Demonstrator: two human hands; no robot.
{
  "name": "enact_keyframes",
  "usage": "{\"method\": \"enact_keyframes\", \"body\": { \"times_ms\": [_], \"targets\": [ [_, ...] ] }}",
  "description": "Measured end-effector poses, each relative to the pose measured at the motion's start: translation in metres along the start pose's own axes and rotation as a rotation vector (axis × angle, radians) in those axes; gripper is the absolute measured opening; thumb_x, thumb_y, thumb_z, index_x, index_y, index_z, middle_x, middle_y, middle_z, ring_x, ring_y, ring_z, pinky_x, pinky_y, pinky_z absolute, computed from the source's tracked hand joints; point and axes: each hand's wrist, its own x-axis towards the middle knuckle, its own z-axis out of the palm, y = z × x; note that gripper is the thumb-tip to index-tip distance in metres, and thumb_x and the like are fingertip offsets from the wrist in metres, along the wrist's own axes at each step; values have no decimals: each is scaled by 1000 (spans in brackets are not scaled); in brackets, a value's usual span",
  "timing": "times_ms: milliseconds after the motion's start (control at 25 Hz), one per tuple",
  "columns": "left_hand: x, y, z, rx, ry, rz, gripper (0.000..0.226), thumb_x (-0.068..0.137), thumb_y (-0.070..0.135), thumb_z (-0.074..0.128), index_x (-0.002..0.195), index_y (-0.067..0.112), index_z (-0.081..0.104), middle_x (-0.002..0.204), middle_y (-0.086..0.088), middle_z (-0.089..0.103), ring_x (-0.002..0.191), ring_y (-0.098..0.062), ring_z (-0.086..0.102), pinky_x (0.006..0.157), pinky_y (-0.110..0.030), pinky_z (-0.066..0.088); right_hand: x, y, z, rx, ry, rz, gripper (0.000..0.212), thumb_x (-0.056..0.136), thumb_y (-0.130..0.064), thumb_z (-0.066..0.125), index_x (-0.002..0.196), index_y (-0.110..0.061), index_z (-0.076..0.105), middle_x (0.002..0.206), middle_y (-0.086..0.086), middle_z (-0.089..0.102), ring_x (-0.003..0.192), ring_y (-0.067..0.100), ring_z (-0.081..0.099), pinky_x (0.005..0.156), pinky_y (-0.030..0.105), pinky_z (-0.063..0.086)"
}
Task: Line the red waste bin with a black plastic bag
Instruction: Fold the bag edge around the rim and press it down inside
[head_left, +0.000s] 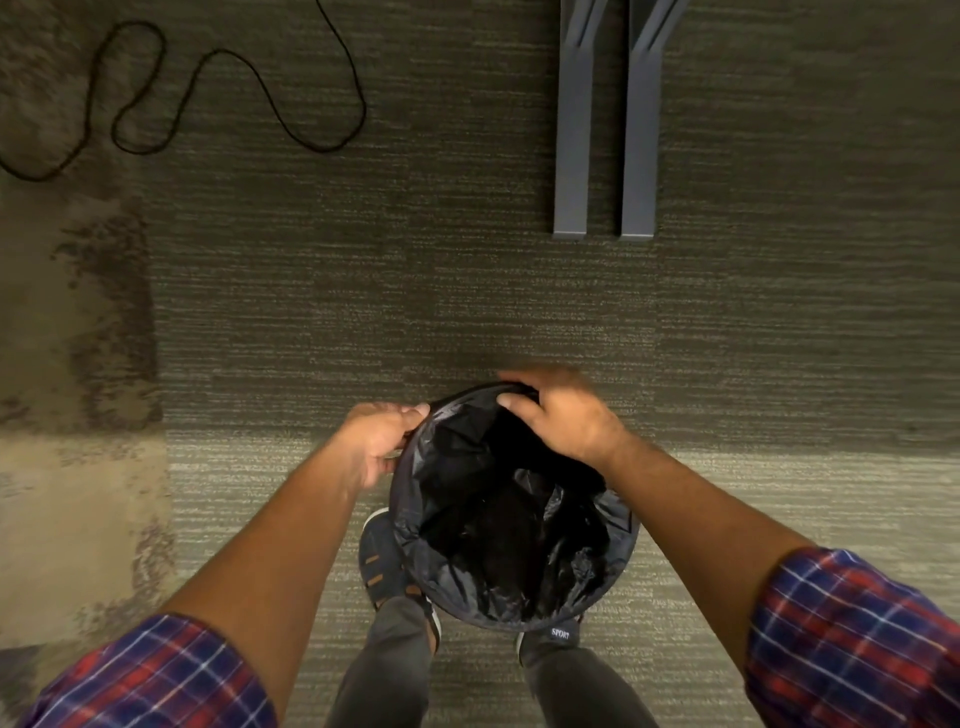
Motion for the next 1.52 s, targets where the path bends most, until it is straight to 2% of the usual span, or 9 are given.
{"method": "enact_keyframes", "body": {
  "times_ms": [160, 280, 440, 560, 760, 960, 1160, 1360, 1520],
  "targets": [
    [8, -4, -1, 18, -72, -24, 32, 105, 20, 68, 130, 1, 71, 124, -19, 77, 105, -28, 73, 93, -46, 61, 1, -4, 1, -29, -30, 15, 46, 104, -34, 62, 148, -19, 60, 151, 5, 62, 142, 24, 54, 121, 36, 39],
    [3, -4, 3, 62, 6, 103, 23, 104, 18, 70, 121, 2, 74, 112, -15, 78, 108, -31, 70, 98, -42, 54, -13, -4, 6, -141, 132, -87, 50, 101, -26, 64, 149, -11, 58, 153, 11, 58, 142, 30, 51, 120, 43, 41],
    [-34, -19, 12, 403, 576, 796, 17, 100, 8, 62, 111, 12, 74, 100, 3, 65, 99, -22, 65, 91, -31, 48, -49, 2, 29, -232, 440, -238, 35, 87, -11, 52, 117, -8, 69, 109, 11, 71, 102, 33, 66, 92, 46, 54],
    [-59, -40, 40, 689, 201, 1172, 16, 97, 10, 59, 105, 14, 72, 100, 2, 70, 92, -17, 66, 87, -31, 52, -66, 7, 58, -473, 76, -197, 43, 82, -22, 46, 119, -14, 65, 105, 9, 67, 96, 34, 64, 85, 47, 50],
    [-31, -78, 70, 1309, -229, 649, 41, 89, 4, 55, 129, 13, 62, 132, -11, 65, 127, -33, 63, 109, -46, 51, -64, 63, 94, -390, -309, 76, 66, 96, -34, 56, 158, -14, 41, 163, 14, 42, 150, 32, 39, 123, 42, 34],
    [-4, -82, 53, 1389, -20, 565, 53, 96, 10, 56, 149, 7, 50, 149, -18, 53, 142, -36, 50, 120, -42, 43, -44, 79, 89, 137, -120, 404, 76, 98, -30, 69, 162, -7, 35, 164, 17, 42, 153, 30, 39, 124, 32, 31],
    [-30, -94, 75, 1772, -175, 674, 42, 97, 21, 55, 137, 10, 64, 145, -16, 64, 140, -36, 56, 118, -49, 42, -60, 50, 97, -429, -374, 136, 62, 98, -45, 53, 152, -14, 47, 155, 16, 50, 146, 37, 47, 121, 46, 38],
    [-14, -102, 82, 2138, -278, 393, 68, 113, 52, 26, 171, 17, 18, 181, -17, 12, 167, -40, 3, 131, -66, -5, -77, 49, 134, -722, -807, 170, 78, 104, -68, 20, 168, -25, 17, 178, 8, 13, 164, 35, 6, 130, 59, -1],
    [-27, -117, 75, 2115, -248, 444, 67, 114, 49, 24, 169, 10, 24, 179, -21, 15, 166, -42, 8, 131, -65, -2, -77, 47, 128, -593, -656, 166, 63, 107, -56, 28, 155, -19, 45, 162, 12, 47, 152, 33, 38, 128, 53, 20]
  ]
}}
